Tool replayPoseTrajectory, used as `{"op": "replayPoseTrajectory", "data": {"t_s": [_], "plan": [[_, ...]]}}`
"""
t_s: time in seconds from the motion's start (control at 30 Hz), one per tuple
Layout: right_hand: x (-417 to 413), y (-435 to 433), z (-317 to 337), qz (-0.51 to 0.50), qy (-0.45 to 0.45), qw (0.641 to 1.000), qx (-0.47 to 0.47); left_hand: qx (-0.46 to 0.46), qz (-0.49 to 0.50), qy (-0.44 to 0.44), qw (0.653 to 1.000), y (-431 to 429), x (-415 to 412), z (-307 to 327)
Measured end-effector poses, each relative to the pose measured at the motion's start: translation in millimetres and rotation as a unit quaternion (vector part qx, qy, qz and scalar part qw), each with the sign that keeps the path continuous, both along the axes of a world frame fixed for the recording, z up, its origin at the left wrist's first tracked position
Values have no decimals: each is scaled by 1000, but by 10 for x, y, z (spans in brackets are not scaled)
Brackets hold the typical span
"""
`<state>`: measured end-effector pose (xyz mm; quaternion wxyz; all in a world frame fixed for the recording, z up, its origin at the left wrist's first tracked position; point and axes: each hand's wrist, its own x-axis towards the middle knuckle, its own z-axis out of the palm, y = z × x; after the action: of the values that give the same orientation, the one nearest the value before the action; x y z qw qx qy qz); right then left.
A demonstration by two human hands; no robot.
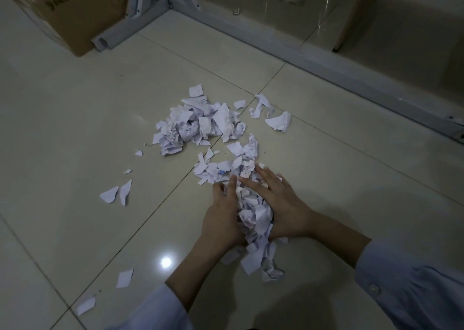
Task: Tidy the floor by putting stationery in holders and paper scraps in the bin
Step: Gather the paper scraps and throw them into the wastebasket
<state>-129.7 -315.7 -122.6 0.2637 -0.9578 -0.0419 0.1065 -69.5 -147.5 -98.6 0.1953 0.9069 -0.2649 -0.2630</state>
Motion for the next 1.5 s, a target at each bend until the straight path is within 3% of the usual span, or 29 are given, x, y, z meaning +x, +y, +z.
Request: {"op": "replayPoseTrajectory", "data": {"t_s": [0.17, 0.4, 0.63, 1.03, 1.37, 1.5], "plan": [[-21, -53, -46, -45, -91, 987, 123, -52, 3, -9, 999, -95, -19, 39], [-70, 7, -17, -123, -189, 960, 166, -96, 12, -19, 995, -198, -37, 47], [-193, 51, 273, -240, -116, 923, 277, -91, -5, -40, 995, -299, -39, 178], [-314, -262, 768, -312, -172, 898, 258, -119, -65, -118, 984, -746, -49, 647], [-513, -812, 1446, -318, -245, 904, 147, -146, -138, -205, 958, -1312, -157, 1310], [-676, -1023, 1785, -335, -248, 898, 144, -164, -178, -229, 943, -1601, -270, 1630]]}}
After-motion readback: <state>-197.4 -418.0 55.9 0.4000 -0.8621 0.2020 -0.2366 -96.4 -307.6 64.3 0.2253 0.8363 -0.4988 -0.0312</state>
